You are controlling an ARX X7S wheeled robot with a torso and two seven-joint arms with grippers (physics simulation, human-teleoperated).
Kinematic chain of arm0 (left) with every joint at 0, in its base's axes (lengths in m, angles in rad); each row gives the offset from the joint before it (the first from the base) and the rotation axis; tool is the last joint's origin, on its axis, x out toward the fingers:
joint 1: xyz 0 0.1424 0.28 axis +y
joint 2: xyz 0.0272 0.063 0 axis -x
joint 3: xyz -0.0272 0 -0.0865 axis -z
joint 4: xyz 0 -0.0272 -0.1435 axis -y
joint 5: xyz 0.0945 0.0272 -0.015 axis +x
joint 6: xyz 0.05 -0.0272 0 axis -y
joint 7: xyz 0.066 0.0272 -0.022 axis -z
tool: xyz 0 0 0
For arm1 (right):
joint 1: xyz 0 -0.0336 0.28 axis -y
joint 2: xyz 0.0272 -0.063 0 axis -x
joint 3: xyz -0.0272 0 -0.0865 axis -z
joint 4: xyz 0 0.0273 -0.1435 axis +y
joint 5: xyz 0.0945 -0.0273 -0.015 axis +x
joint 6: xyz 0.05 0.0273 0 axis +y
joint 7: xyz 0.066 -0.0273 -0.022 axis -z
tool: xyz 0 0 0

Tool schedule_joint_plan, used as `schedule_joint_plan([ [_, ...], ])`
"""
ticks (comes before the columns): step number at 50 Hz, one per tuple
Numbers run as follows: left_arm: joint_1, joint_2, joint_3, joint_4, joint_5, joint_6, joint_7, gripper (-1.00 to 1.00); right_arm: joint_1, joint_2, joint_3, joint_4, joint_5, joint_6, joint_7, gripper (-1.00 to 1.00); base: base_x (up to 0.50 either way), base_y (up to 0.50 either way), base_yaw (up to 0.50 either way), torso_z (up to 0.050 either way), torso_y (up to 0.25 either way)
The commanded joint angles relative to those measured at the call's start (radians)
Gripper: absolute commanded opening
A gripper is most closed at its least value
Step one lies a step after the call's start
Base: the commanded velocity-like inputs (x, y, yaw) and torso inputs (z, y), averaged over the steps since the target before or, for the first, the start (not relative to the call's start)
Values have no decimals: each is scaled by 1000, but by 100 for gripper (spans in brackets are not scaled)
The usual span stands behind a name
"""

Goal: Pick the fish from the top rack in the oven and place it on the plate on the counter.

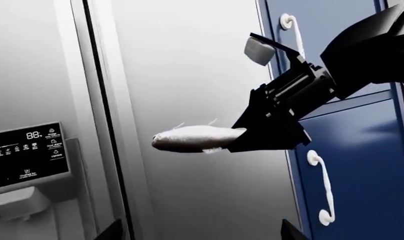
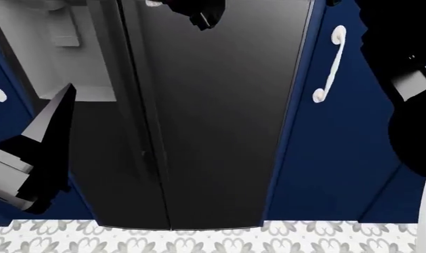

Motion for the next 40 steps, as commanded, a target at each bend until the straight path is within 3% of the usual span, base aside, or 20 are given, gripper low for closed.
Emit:
schedule_joint_plan([
  [1, 6, 3, -6, 1, 5, -3, 7, 100, 4, 0, 9, -3, -1, -10, 10, -100, -10, 500, 0, 0, 0],
  [40, 1, 6, 3, 3, 20, -4, 17, 100, -5, 0, 7, 0, -7, -31, 8, -100, -8, 500, 0, 0, 0],
])
